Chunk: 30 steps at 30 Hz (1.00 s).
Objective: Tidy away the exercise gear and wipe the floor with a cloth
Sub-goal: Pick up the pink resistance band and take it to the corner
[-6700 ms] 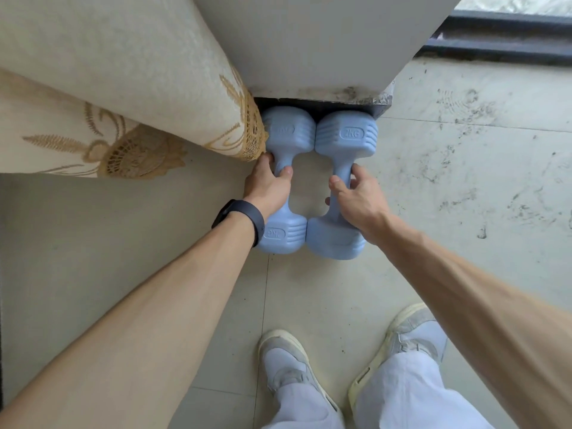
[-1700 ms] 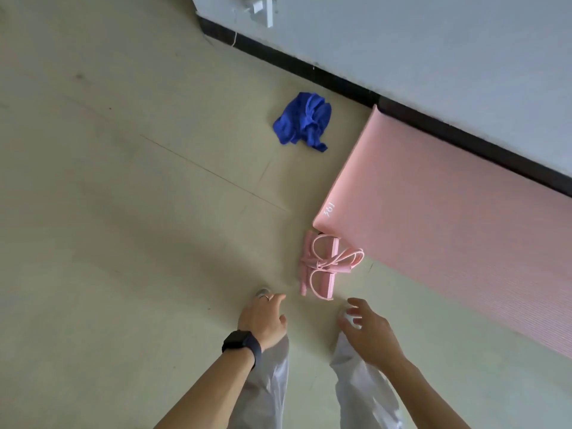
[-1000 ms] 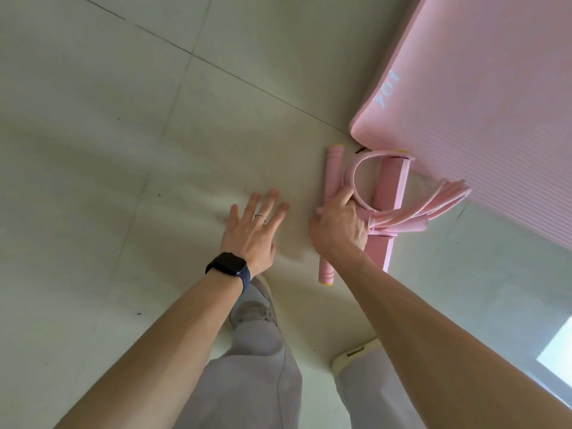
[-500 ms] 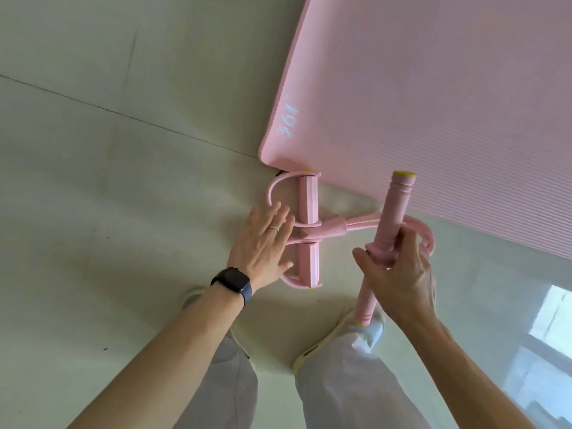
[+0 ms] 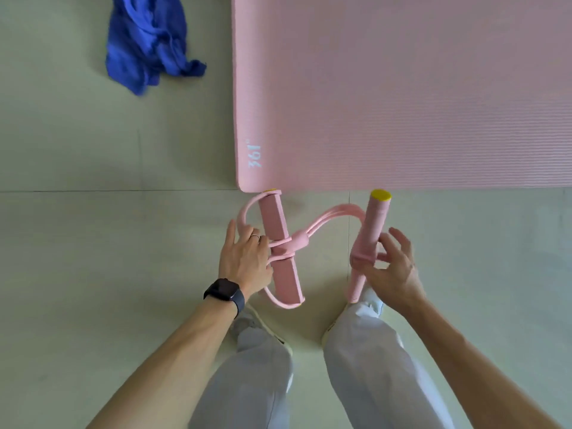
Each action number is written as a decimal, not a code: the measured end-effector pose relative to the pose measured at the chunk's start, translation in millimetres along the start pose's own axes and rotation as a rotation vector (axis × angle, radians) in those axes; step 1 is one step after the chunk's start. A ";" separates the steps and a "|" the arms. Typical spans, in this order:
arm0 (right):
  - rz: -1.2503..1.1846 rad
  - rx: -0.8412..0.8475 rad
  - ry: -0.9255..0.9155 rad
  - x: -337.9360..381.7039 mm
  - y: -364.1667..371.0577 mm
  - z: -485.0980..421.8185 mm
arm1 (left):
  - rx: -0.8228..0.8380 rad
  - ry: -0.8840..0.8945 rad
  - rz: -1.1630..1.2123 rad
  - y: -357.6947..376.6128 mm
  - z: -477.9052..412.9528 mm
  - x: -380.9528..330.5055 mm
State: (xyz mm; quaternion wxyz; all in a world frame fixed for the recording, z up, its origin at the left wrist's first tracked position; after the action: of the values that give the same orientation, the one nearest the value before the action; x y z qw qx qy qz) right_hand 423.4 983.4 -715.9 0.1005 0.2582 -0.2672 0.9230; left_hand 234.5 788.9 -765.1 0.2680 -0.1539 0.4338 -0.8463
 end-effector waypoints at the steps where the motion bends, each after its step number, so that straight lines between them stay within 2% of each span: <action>1: -0.152 0.050 0.051 5.4 -8.8 18.9 | 0.010 -0.012 0.002 -24.2 19.2 1.8; 3: -0.454 0.129 0.164 22.7 -26.3 57.2 | 0.018 -0.028 -0.004 -70.2 53.6 4.9; 5: -0.597 0.140 0.250 44.7 -52.2 98.0 | 0.049 -0.051 0.003 -122.4 90.5 7.6; 9: -0.670 0.118 0.286 87.1 -117.7 188.6 | 0.085 -0.017 -0.022 -230.8 155.0 -0.6; 12: -0.670 0.037 0.223 119.8 -175.5 258.1 | 0.036 0.032 -0.039 -305.6 189.0 -13.2; 16: -0.569 -0.178 0.134 135.8 -238.7 346.7 | -0.037 0.111 -0.035 -383.6 230.3 -41.4; 22: -0.503 -0.461 0.047 121.6 -303.8 460.9 | -0.280 0.429 -0.039 -482.9 271.4 -126.9; 30: -0.636 -0.800 0.067 34.7 -407.1 556.1 | -0.505 0.877 -0.169 -558.6 292.0 -331.8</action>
State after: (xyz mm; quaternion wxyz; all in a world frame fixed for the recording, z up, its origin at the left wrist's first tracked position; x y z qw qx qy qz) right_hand 760.9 1022.8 -115.2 0.4759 0.2381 -0.5044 0.6800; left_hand 468.1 1061.6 -149.8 -0.0539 0.1211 0.6823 -0.7190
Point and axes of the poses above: each hand's wrist, its own z-axis away from the middle knuckle, its own y-axis out of the palm, x = y × z, the point moved 5 cm from there along -z, towards the middle knuckle, and after that the axes turned 5 degrees about -y, right-handed, at the moved point
